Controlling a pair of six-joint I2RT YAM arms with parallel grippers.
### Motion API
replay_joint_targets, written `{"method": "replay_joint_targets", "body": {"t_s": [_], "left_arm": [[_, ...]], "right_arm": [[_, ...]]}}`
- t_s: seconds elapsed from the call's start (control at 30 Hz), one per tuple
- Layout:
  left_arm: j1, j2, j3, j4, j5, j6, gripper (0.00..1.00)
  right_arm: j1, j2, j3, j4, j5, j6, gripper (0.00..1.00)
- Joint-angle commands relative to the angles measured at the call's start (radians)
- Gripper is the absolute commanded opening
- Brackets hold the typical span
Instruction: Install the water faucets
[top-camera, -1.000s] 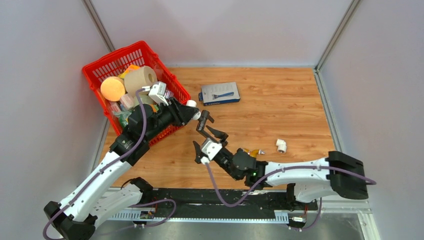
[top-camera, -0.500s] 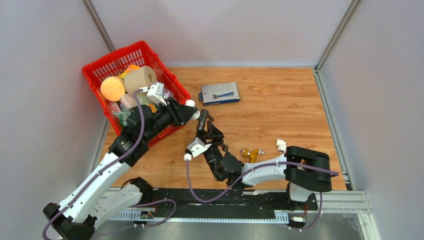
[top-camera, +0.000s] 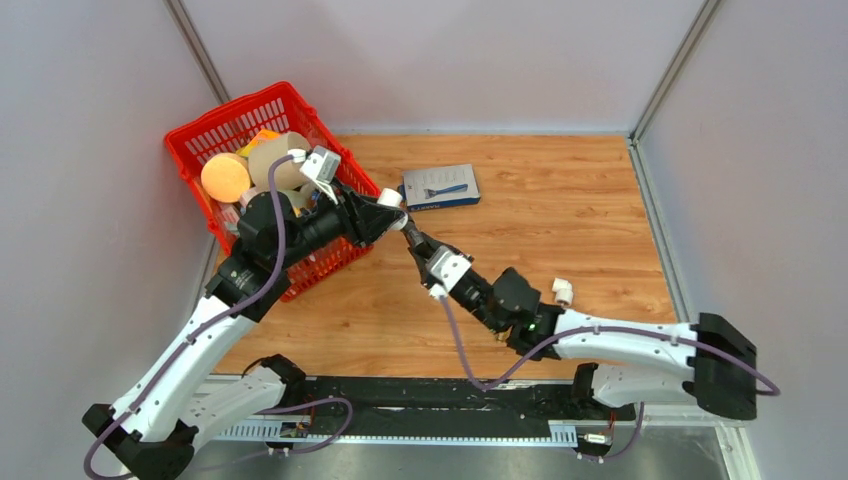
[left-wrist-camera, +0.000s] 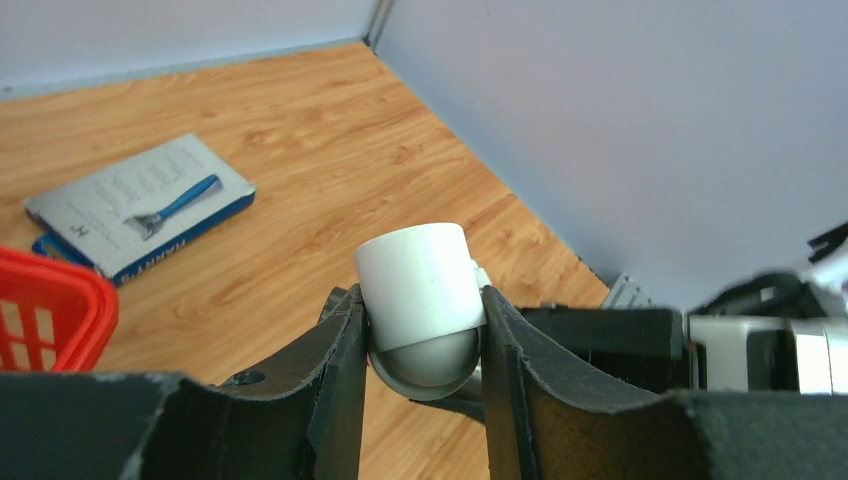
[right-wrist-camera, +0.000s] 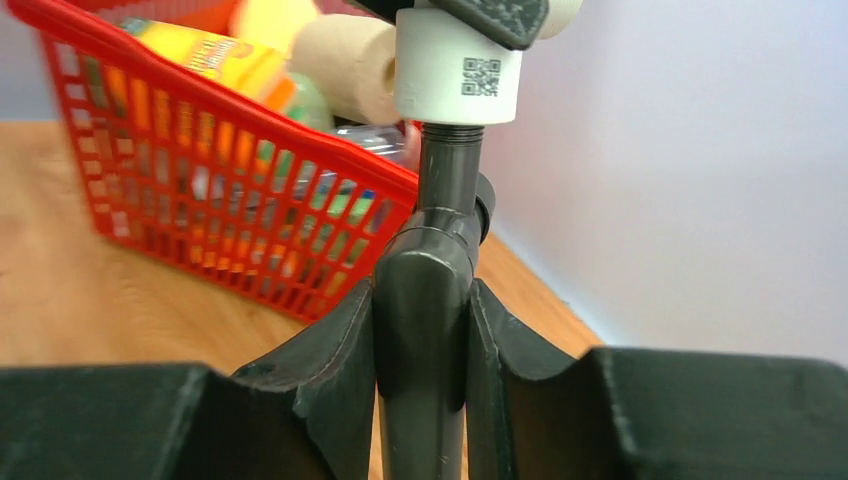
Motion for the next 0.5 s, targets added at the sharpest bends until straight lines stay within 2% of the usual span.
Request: {"method": "replay_joint_targets", "body": {"t_s": [0.0, 0.17, 0.2, 0.3, 0.47], "left_arm": [[0.012, 0.033, 0.046, -0.085, 0.242, 0.186, 0.0], [0.014, 0.042, 0.054, -0.078, 0.495, 0.271, 0.0], [0.014, 0.042, 0.054, -0.074, 0.565, 0.277, 0.0], [0.014, 0.04, 0.039, -0.044, 0.689, 0.282, 0.0], [0.014, 0.039, -0.009, 0.064, 0.862, 0.216, 0.0]], "right_arm": [[-0.164, -0.173, 0.032, -0.258, -0.567, 0.284, 0.0], [-0.399, -0.209, 0.079, -0.386, -1.02, 0.416, 0.0], [-0.462, -0.198, 0.094, -0.4, -1.148, 0.447, 0.0], [-0.565, -0.126, 0.15, -0.44, -1.408, 0.507, 0.03], [-0.637, 0.018, 0.254, -0.506, -1.533, 0.541, 0.05]]}}
